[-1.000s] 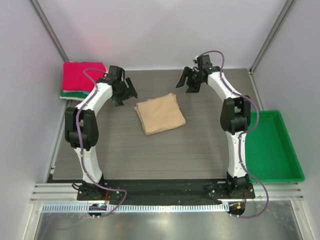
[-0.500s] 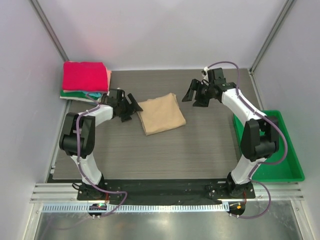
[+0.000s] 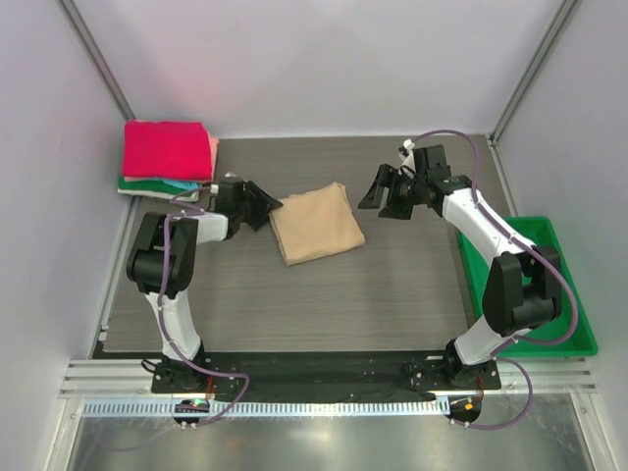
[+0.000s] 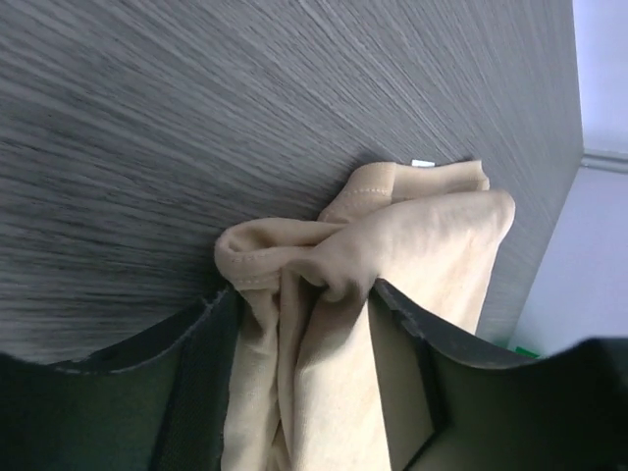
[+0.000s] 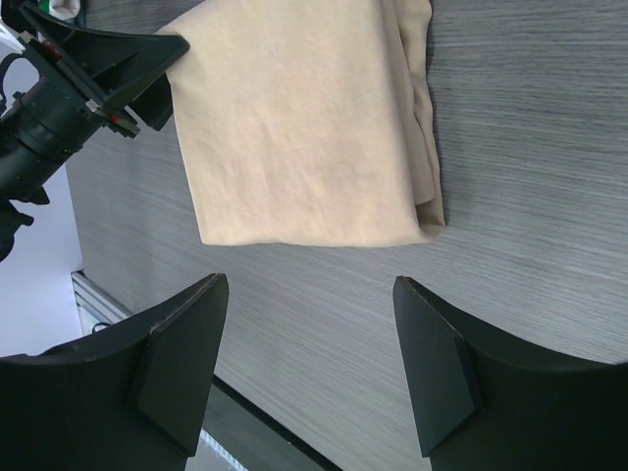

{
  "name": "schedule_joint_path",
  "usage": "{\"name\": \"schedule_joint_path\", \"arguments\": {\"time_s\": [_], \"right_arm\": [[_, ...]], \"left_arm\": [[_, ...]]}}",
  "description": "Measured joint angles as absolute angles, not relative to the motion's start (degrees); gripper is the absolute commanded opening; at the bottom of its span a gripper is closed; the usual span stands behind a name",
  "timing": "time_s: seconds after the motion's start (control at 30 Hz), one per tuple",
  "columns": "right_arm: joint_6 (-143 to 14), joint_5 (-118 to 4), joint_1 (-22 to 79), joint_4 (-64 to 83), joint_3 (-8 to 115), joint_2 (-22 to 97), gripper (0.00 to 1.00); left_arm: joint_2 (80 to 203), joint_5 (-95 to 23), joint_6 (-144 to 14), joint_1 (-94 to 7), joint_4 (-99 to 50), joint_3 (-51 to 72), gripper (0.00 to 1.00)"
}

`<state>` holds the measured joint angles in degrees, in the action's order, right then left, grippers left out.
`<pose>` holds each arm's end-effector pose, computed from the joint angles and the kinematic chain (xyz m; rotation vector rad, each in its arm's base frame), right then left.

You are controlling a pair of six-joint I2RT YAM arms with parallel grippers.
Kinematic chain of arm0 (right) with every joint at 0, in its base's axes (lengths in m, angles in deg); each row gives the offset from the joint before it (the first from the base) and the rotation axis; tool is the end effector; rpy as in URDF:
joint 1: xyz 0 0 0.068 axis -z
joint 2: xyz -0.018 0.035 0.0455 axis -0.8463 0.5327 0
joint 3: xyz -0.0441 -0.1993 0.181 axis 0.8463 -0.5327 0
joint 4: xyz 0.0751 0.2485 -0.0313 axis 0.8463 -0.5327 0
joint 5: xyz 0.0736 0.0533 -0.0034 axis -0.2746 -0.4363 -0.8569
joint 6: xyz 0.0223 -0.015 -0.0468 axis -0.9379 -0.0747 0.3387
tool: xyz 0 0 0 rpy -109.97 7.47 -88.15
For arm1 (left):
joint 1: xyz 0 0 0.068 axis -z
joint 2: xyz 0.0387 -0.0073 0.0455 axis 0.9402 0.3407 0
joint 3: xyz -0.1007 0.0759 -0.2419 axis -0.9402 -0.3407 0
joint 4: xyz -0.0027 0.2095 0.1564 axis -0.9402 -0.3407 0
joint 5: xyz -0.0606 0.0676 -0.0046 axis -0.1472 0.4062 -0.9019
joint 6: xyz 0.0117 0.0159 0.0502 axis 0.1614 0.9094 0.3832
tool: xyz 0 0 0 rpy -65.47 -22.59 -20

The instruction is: Fold and stack the t-shirts

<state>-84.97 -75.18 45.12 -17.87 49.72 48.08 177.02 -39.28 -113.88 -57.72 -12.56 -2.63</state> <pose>0.3374 0.0921 0.2755 0.0903 2.4638 0.8663 0.3870 -0.0923 0.1387 -0.8674 2.2150 -0.8915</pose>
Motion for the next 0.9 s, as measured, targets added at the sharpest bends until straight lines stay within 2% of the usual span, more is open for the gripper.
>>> {"name": "schedule_joint_path", "arguments": {"time_s": [0.1, 0.13, 0.23, 0.3, 0.57, 0.9], "right_arm": [[-84.97, -75.35, 45.12, -17.43, 49.35, 48.08, 0.74], [-84.97, -75.5, 45.12, -17.21, 49.02, 48.08, 0.74], [-84.97, -75.72, 45.12, -17.17, 48.27, 48.08, 0.74], [-84.97, -75.88, 45.12, -17.13, 48.06, 48.08, 0.74], [-85.01, -76.82, 45.12, -16.65, 47.73, 47.45, 0.74], [-85.86, -78.94, 45.12, -14.77, 47.05, 45.19, 0.74]], "left_arm": [[177.81, -38.25, -115.96, -57.28, -9.96, -3.54, 0.41], [177.98, -37.92, -116.33, -57.04, -9.26, -3.85, 0.26], [178.55, -36.9, -116.48, -56.17, -8.65, -4.35, 0.07], [178.64, -36.31, -115.52, -55.93, -8.78, -4.31, 0.02], [174.59, -35.67, -103.61, -56.76, -21.83, 3.84, 0.0], [165.74, -38.58, -85.69, -63.99, -39.01, 19.69, 0.0]]}}
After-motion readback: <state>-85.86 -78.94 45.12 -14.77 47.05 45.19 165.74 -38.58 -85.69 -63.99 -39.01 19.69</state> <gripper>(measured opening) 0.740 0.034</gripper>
